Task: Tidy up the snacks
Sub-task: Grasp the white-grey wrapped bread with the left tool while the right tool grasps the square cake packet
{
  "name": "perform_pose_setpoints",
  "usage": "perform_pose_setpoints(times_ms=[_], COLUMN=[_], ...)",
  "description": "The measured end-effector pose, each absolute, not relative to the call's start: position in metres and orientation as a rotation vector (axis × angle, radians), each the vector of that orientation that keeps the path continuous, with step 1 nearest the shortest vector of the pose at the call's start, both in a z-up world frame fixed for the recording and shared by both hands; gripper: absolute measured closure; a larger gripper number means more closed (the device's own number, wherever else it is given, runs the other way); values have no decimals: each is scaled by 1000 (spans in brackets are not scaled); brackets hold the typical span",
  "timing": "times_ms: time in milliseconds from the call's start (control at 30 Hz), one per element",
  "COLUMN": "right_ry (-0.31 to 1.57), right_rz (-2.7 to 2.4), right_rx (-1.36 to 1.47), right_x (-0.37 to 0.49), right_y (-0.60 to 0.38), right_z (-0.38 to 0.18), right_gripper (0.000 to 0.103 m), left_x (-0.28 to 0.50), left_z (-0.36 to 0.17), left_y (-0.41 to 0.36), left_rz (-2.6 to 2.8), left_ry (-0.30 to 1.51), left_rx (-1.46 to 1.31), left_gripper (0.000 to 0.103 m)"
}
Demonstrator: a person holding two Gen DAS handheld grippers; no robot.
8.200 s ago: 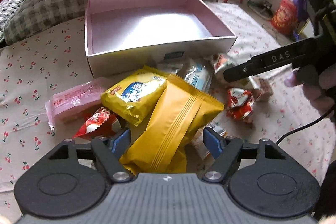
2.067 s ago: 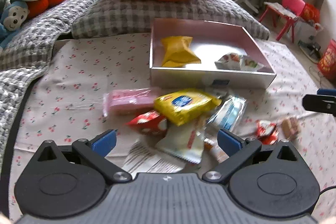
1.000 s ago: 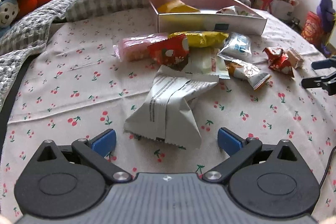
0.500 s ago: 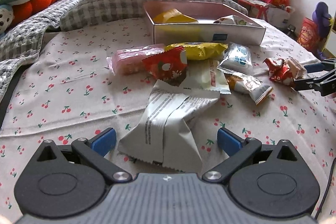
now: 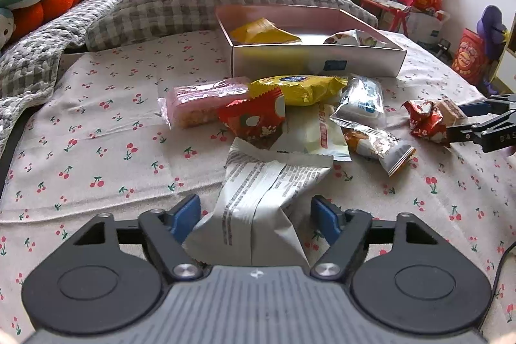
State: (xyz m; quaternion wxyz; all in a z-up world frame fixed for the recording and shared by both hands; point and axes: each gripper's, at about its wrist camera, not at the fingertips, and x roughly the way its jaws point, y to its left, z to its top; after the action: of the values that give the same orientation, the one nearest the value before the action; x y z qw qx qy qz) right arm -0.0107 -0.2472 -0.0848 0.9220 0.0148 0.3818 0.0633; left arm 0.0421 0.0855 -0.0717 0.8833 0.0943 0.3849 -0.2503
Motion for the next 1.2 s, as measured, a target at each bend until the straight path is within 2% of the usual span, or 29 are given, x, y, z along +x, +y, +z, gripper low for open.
perform_pose_setpoints(times_ms=[133, 333, 400, 433, 533, 600, 667, 1200], right_ry=[778, 777, 777, 777, 780, 784, 788, 847], right_rz=[118, 102, 109, 112, 111, 107, 104, 86], right_rx=[42, 60, 60, 60, 58, 60, 72, 216], right_x=[-10, -7, -8, -8, -7, -7, -6, 4], right_y=[-250, -253, -252, -251, -250, -250, -252, -264], right_z=[-82, -80, -79, -79, -78, -77, -76, -56], right_gripper=[26, 43, 54, 54, 59, 67, 70, 70], left_x=[44, 45, 45, 45, 43, 42, 41, 44], left_z=[-70, -67, -66, -65, -62, -60, -58, -39], left_y=[86, 87, 85, 84, 80, 78, 77, 84], left_rz=[-515, -504, -497, -497, -480, -475, -467, -410], left_ry=[810, 828, 832, 835, 843, 853, 871, 984], left_rx=[189, 175, 180, 179, 206, 214, 204, 56], left_gripper=[45, 50, 52, 58, 60, 61, 62, 64])
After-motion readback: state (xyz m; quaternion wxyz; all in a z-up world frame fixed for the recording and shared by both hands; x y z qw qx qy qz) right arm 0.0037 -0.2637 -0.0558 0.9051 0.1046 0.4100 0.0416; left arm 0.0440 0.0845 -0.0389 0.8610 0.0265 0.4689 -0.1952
